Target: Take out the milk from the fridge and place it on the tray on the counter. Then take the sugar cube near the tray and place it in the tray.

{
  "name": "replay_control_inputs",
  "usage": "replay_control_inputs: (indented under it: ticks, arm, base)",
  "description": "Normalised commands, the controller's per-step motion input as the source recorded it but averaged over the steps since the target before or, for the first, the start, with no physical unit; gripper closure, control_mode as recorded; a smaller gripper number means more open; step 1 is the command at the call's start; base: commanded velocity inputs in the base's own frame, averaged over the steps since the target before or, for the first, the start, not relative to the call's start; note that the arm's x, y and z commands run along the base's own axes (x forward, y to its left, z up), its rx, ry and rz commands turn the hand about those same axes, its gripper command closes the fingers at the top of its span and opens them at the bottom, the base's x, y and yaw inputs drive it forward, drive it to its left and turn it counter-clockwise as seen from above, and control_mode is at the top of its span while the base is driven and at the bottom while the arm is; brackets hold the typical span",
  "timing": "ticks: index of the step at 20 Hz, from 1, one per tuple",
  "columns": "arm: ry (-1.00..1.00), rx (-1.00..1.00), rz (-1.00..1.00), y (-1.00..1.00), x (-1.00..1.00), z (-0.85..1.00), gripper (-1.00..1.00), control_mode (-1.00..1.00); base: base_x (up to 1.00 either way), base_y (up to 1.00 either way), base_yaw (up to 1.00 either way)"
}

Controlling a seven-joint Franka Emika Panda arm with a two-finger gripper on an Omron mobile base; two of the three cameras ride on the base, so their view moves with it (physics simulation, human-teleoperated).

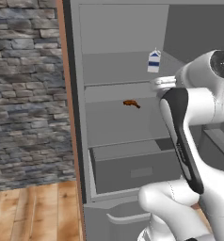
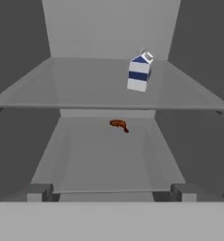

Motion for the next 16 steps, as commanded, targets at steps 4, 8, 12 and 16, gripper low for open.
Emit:
replay_control_inputs:
  ticks: [4, 8, 12, 16]
  arm:
    - [-0.01, 0.00, -0.09, -0.31, -0.01, 0.24, -1.00, -1.00]
    - [0.00, 0.00, -0.12, -0.15, 0.04, 0.03, -1.00, -1.00]
    - [0.00, 0.00, -0.09, -0.09, 0.25, 0.00, -1.00, -1.00]
    - [-0.01, 0.00, -0.04, -0.04, 0.39, 0.00, -1.00, -1.00]
  base:
    - [0.00, 0.00, 0.00]
    - [0.00, 0.00, 0.00]
    - [0.00, 0.00, 0.00]
    - [0.00, 0.00, 0.00]
